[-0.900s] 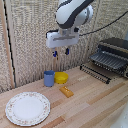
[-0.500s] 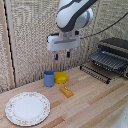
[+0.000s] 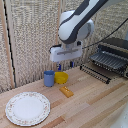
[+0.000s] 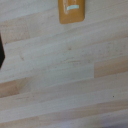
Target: Kindly employ your clamp to softly take hold of the bread. Delicately rest it on the oven pan, verifying that it is even on the surface. Using your clamp and attentiveness, smoothly glide the pan into the oven and along the appropriate brackets, securing it in position.
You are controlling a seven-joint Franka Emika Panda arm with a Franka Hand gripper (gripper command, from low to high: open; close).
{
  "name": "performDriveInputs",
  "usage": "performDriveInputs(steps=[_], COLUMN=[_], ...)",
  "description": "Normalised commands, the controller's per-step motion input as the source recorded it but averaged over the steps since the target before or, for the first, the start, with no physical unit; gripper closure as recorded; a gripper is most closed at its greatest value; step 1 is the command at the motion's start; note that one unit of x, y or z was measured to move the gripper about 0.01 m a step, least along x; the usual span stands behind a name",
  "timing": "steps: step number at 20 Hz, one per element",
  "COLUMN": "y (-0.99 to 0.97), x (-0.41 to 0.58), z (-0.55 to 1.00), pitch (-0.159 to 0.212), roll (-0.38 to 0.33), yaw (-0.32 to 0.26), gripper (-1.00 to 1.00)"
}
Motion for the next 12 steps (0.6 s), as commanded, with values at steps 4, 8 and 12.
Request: performDriveInputs(steps=[4, 8, 12], y=[-0.11, -0.04, -0.04], x=[0.001, 0.000, 0.000], z=[-0.47, -0.45, -0.41], pitch=[0.009, 0.037, 0.025], roll=[-0.011, -0.017, -0.005], yaw=[0.023, 0.004, 0.012], gripper=[-1.00, -1.00, -1.00])
